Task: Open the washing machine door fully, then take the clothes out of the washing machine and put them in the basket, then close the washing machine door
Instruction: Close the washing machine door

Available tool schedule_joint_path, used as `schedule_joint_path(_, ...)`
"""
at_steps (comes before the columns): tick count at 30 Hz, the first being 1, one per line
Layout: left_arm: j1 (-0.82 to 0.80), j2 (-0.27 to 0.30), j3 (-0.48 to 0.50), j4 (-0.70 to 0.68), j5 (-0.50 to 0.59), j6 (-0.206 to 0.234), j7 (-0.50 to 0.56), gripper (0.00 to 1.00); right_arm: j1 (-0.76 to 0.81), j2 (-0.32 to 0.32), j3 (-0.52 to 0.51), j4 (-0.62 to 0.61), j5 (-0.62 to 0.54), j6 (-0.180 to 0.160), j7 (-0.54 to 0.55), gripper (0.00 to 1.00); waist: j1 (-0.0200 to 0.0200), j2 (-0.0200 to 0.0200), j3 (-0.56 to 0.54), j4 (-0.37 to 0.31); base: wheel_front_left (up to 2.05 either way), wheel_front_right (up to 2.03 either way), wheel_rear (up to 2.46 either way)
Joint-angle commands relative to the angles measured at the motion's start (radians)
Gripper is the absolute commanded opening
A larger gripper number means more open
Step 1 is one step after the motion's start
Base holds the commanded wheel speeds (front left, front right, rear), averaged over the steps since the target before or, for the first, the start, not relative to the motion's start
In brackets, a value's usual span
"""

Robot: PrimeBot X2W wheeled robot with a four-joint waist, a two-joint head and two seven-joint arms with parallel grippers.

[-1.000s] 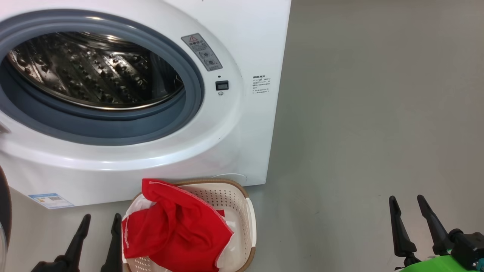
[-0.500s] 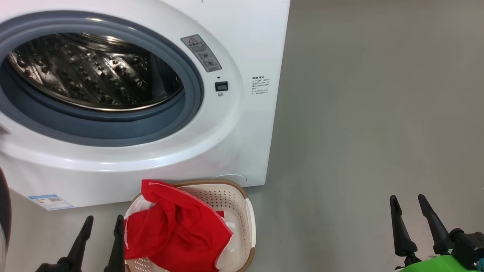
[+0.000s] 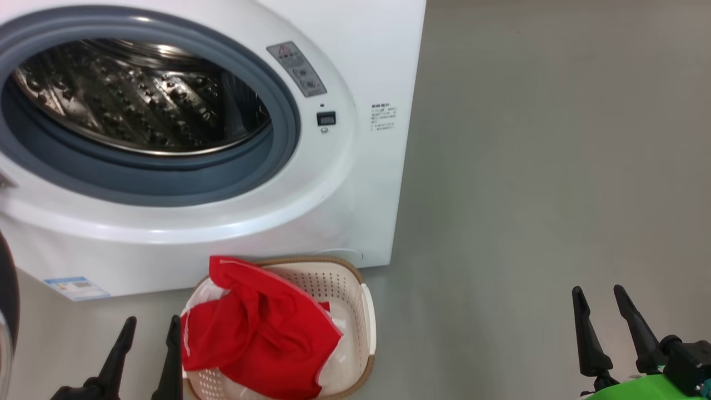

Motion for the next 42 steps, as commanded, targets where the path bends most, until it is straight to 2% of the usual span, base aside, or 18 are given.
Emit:
schedule_joint_path(1,-0.033,0.012,0.036,-0.021,0.003,-0.005,-0.006,1.0,-0.018,-0.014,0.025,-0.026,0.005,0.006,-0.006,1.0,0.0,0.0,0.001,0.001,-1.32,1.32,0.0)
schedule_joint_path(13,-0.045,0.019,0.03,-0.019,-0.027,-0.005,-0.006,1.0,-0.026,-0.014,0.028,-0.033,0.006,0.006,-0.006,1.0,0.0,0.0,0.014,0.002,-1.1,1.08,0.01)
schedule_joint_path(28,-0.058,0.003,0.029,-0.019,-0.039,-0.005,-0.006,1.0,-0.04,-0.014,0.032,-0.037,0.002,0.006,-0.006,1.0,0.0,0.0,0.026,0.015,-0.05,0.05,0.0)
schedule_joint_path(35,-0.069,-0.012,0.018,-0.003,-0.046,-0.005,-0.006,1.0,-0.053,-0.014,0.048,-0.036,-0.013,0.006,-0.006,1.0,0.0,0.0,0.03,0.073,0.0,0.0,0.0)
schedule_joint_path(42,-0.07,-0.032,0.012,0.021,-0.059,-0.005,-0.006,1.0,-0.061,-0.014,0.063,-0.031,-0.043,0.006,-0.006,1.0,0.0,0.0,0.028,0.176,0.0,0.0,0.0)
